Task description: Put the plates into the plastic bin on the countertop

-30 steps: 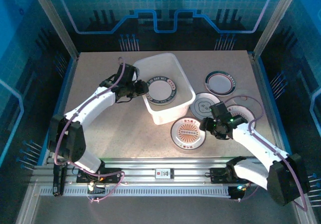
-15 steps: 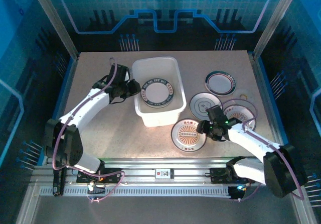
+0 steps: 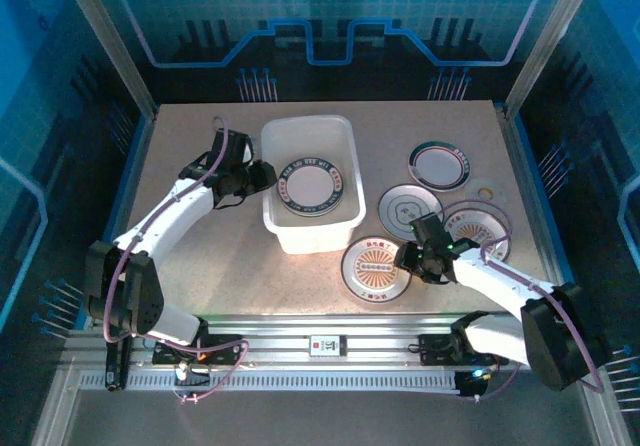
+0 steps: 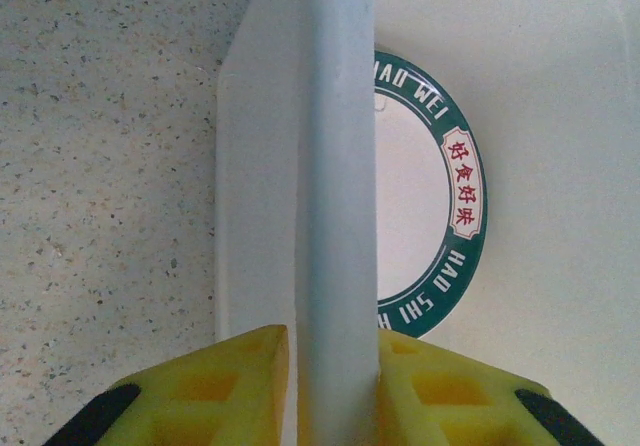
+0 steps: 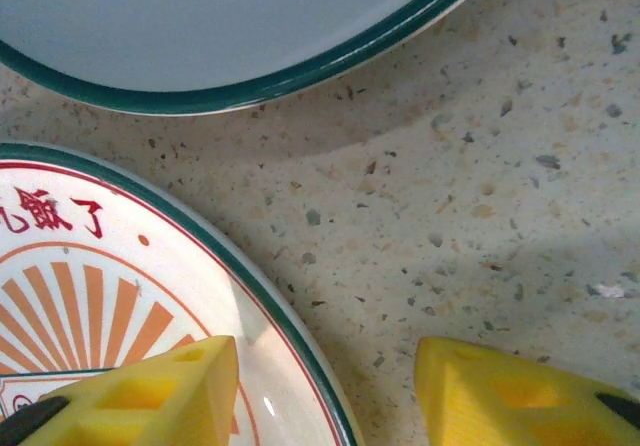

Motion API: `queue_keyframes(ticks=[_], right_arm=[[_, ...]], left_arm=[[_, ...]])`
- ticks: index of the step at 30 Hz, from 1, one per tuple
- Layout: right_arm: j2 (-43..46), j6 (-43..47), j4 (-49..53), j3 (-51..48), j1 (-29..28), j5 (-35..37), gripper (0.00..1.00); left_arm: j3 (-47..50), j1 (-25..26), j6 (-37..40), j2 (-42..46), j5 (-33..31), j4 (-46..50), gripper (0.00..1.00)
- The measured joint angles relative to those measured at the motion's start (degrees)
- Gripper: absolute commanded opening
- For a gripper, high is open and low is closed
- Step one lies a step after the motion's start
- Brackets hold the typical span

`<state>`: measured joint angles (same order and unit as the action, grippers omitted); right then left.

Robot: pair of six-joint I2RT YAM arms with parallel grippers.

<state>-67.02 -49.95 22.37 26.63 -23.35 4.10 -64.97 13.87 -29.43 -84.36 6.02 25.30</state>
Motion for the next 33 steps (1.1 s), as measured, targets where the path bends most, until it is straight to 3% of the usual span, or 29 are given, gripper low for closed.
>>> queue_keyframes(ticks=[23,33], right_arm=[[3.7,0.0,-4.0,-3.7,0.0,0.3,0.37],[3.8,-0.2,-7.5,-4.6,-0.4,-1.3,0.28]], left_arm=[[2.2,-0.1,-0.2,0.5,2.6,-1.6,0.28],[2.3,-0.1,-0.2,0.5,2.8,-1.6,0.28]])
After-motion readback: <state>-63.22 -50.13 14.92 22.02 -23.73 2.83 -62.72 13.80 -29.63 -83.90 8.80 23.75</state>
